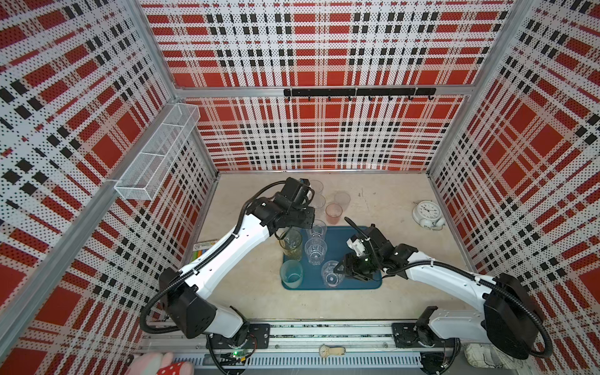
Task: Place the glasses into the tray
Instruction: Move the glass to the tray.
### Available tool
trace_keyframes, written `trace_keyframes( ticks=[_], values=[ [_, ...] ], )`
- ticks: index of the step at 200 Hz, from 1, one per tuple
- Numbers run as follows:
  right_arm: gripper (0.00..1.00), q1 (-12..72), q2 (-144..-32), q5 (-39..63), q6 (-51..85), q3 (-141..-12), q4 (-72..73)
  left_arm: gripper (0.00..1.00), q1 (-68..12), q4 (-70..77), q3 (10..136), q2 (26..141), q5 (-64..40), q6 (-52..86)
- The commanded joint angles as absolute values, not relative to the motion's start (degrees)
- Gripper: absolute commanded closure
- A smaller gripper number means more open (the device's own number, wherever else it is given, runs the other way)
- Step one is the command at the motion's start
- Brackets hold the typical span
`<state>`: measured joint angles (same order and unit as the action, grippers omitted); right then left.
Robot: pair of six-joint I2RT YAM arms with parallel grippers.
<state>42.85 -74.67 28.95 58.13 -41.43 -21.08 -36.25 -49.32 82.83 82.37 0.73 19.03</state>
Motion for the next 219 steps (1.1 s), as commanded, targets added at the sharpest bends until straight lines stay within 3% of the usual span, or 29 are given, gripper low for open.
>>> trace_keyframes(
  ticks=[1,61,124,178,219],
  values=[
    [0.44,45.2,-77.6,29.4,62.0,-42.6,-14.5,0.61,-34.5,-45.3,81.3,80.5,-0.6,18.5],
    [0.44,48.2,-84.6,27.4,64.8,-46.8,-8.1,0.61,-31.6,-41.5,81.5,76.4,1.3,18.6],
    [0.44,48.5,-85.0,26.5,64.2,-48.3,-7.6,0.61,-27.4,-35.3,78.1,71.1,3.1,19.3],
    [0.43,36.1,-77.6,18.4,45.4,-60.4,-30.9,0.56,-18.1,-26.1,71.9,66.0,3.0,19.8],
    [0.44,29.6,-80.4,9.7,36.1,-69.4,-34.5,0.49,-11.3,-15.6,64.1,64.5,-1.8,23.7]
  ],
)
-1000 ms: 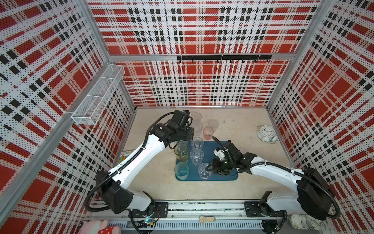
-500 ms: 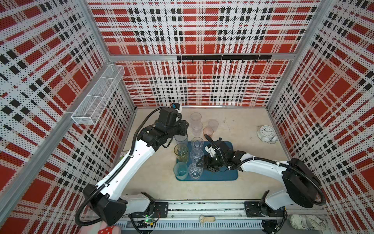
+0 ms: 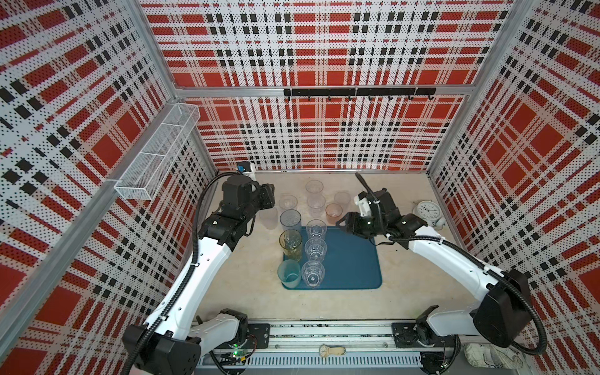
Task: Place the glasses into the tray
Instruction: Move the glass to the tray, then pick up the glass from the top-center of the table.
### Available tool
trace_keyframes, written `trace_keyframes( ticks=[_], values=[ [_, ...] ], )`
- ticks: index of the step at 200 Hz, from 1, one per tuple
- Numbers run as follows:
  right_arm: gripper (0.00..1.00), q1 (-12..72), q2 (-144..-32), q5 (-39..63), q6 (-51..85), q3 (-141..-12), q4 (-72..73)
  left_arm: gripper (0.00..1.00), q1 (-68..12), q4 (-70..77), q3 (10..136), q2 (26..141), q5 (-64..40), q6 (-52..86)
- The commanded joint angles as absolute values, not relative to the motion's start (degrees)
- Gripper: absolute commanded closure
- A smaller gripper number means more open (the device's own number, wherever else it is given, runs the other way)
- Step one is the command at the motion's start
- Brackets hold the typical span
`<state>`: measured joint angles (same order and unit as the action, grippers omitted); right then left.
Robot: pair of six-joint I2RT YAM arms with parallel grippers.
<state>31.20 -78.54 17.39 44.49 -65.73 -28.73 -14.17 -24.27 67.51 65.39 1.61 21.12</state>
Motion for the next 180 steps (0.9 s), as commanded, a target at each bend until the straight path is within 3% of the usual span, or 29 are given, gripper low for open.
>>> trace_keyframes(
  ticks=[1,61,104,180],
  values=[
    [0.44,29.5,-80.5,9.4,35.9,-69.7,-34.5,0.49,-11.2,-15.4,63.9,64.5,-1.9,23.8],
    [0.44,28.9,-95.0,-2.7,30.3,-83.1,-30.5,0.45,-10.2,-9.7,56.3,64.1,1.8,25.5],
    [0.48,30.5,-105.6,-1.3,30.6,-90.3,-25.3,0.45,-10.8,-5.9,50.0,62.0,1.5,28.2],
    [0.5,32.0,-122.8,-1.7,25.6,-105.5,-26.4,0.45,-11.3,-7.3,49.9,62.2,1.5,28.7]
  ],
)
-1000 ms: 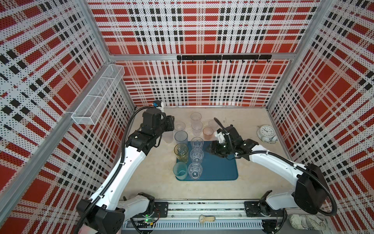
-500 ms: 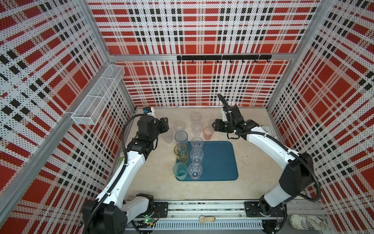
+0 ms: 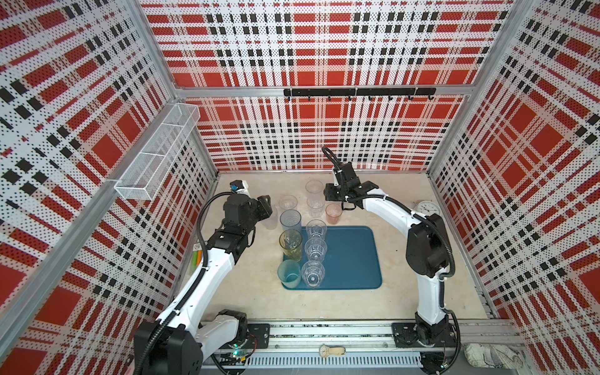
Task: Place the glasses into the tray
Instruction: Pick up the glass from the top-center of the table.
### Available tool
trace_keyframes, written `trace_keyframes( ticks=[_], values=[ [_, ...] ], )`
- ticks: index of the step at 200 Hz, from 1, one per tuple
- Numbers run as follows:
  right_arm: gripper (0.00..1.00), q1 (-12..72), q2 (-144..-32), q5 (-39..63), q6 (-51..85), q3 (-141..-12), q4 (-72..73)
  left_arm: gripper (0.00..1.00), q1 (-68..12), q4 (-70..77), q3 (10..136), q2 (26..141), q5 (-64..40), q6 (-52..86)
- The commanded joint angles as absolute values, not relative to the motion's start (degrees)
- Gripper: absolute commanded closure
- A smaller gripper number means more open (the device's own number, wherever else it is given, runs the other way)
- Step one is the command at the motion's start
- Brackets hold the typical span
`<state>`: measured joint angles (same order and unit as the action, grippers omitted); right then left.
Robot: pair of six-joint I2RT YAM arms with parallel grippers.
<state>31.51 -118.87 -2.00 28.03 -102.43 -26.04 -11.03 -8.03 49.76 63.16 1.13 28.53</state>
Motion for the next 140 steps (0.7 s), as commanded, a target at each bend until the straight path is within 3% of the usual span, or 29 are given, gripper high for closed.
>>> trace_keyframes(
  ticks=[1,67,140],
  values=[
    [0.5,32.0,-123.0,-1.6,25.6,-105.7,-26.5,0.45,-11.3,-7.4,50.0,62.2,1.5,28.7],
    [0.51,32.7,-132.9,-0.5,24.5,-113.6,-30.1,0.44,-11.4,-7.4,49.9,63.8,-0.9,29.4],
    [0.63,33.3,-137.5,-1.3,24.6,-117.3,-30.2,0.44,-11.3,-7.4,50.3,64.8,-1.9,29.1]
  ],
)
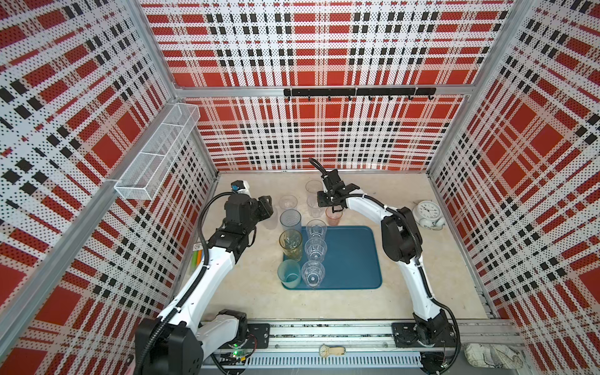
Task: Place the glasses into the tray
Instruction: Pick up the glass from the top-center of the table, then place the glass on the tray.
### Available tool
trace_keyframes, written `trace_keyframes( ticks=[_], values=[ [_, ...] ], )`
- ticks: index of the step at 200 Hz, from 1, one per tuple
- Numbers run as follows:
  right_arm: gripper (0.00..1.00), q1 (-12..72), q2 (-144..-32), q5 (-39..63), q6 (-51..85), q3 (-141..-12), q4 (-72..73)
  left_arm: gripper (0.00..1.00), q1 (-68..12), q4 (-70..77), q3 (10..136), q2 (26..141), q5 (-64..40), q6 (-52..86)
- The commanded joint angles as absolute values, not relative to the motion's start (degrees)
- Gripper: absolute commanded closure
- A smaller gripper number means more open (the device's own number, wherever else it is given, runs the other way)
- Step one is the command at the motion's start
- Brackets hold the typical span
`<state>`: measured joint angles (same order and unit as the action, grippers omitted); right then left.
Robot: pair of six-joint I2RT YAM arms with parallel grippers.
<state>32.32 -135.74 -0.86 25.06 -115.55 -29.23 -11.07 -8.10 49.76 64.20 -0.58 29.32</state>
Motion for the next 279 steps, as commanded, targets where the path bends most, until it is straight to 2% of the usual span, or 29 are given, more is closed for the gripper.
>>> trace_keyframes(
  ticks=[1,69,94,199,246,279],
  values=[
    [0.63,33.4,-137.6,-1.3,24.7,-117.4,-30.3,0.44,-11.3,-7.4,50.3,64.9,-1.9,29.2],
    [0.82,33.5,-135.3,-1.9,24.5,-116.6,-30.1,0.44,-11.3,-7.8,50.0,64.8,-1.7,29.0],
    [0.87,33.5,-133.0,-1.0,24.2,-114.5,-28.9,0.44,-11.3,-7.8,50.1,65.0,-1.8,29.0],
    [0.91,33.8,-120.0,-0.2,20.6,-111.9,-31.8,0.44,-11.9,-8.6,50.5,65.4,-1.6,29.3],
    [0.92,33.7,-107.3,-2.1,17.2,-102.2,-37.5,0.42,-22.8,-12.5,54.9,67.0,11.6,23.6],
    [0.92,33.3,-98.1,-3.0,16.3,-94.2,-46.0,0.42,-24.3,-10.4,54.5,65.8,11.5,23.8]
  ],
)
